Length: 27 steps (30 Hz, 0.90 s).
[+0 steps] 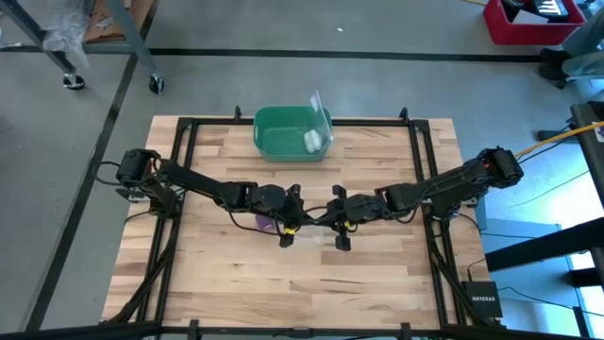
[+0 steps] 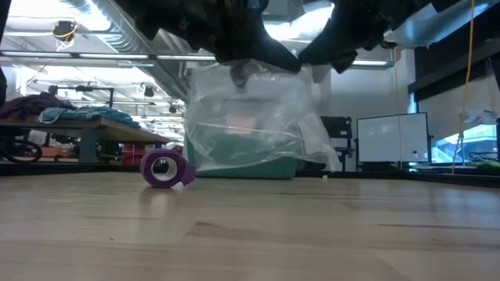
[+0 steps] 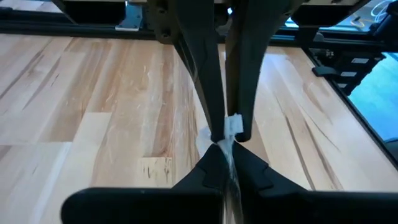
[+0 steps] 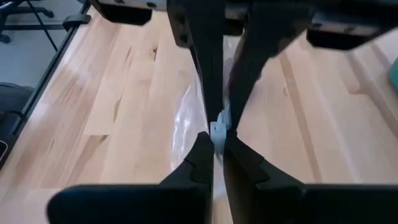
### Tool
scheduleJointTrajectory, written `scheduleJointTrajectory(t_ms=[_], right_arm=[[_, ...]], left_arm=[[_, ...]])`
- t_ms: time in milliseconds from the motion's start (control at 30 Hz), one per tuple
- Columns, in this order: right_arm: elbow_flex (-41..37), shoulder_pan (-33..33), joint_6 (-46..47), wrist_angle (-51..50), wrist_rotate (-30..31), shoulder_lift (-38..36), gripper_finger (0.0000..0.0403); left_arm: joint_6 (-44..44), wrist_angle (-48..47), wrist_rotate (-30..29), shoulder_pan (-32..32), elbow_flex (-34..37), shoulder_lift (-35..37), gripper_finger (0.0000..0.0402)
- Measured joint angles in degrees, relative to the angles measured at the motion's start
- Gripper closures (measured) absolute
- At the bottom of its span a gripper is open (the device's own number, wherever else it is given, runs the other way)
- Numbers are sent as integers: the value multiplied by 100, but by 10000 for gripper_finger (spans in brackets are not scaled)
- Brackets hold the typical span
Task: Roll bandage
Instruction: Open the zip bag
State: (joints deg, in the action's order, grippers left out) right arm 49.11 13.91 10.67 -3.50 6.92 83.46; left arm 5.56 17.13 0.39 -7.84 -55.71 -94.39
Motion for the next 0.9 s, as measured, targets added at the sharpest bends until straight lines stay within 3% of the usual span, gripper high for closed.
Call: scheduleJointTrajectory(t_ms=[167, 333, 500, 600, 900], right_arm=[[-191, 0, 127, 151, -13, 15, 386], [-266, -1, 156, -226, -48, 152, 388], [-246, 0, 200, -165, -18, 261, 397], [-206, -9, 409, -190, -90, 156, 376], [298, -7, 556, -2276, -98, -678, 281]], left_arm=[[4, -37, -10, -9, 0, 11, 401], [-30, 545, 2, -62, -61, 114, 401], [-140, 352, 8, -109, -28, 56, 401], [-136, 268, 1, -106, -38, 74, 401], [-133, 98, -93, -79, -32, 52, 401]])
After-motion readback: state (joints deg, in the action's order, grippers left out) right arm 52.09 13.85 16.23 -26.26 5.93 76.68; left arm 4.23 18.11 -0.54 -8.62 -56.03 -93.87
